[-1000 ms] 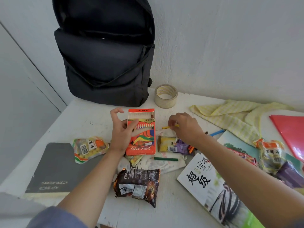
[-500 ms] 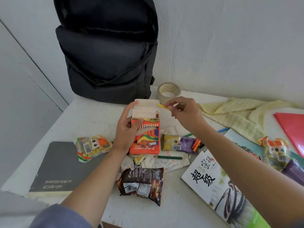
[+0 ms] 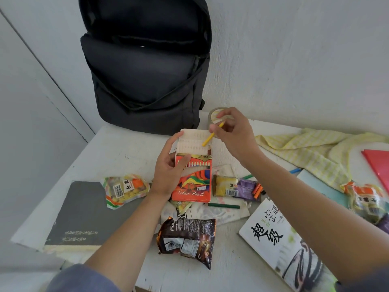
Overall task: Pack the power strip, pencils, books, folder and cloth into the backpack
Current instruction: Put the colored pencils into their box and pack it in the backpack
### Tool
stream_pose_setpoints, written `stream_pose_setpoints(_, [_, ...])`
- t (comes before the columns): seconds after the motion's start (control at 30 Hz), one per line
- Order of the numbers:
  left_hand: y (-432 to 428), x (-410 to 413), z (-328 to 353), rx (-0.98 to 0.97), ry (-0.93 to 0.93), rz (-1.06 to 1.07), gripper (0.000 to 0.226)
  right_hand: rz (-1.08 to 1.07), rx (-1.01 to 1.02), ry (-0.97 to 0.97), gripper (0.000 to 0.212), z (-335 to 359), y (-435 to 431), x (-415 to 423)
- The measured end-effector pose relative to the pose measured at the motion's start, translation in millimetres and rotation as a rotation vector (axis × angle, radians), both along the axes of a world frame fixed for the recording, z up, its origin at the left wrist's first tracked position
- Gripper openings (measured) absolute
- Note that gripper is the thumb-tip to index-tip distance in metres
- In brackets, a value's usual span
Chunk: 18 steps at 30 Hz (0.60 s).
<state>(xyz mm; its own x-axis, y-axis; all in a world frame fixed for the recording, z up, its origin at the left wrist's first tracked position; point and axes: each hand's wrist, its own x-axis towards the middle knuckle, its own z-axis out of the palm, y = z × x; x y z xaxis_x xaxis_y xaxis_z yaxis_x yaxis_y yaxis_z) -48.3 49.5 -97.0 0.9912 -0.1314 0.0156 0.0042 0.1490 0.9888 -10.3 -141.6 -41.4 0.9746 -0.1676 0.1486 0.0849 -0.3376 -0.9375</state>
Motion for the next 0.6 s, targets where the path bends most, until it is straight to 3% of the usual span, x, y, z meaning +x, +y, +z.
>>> stream_pose_setpoints(0.2, [0,1,-1,0.025,-0.007,0.012,0.051,0.212,-0.373,-0.027,0.023,-3,11,7])
stream_pose_setpoints(0.33, [0,1,-1,0.019,-0.016,0.008,0.050,0.339,-0.502,-0.040,0.029,-10,13,2])
stream_pose_setpoints(0.6, [0,1,-2,0.077,-0.052,0.015,0.049,0.342,-0.631,-0.043,0.030,-18,14,-13])
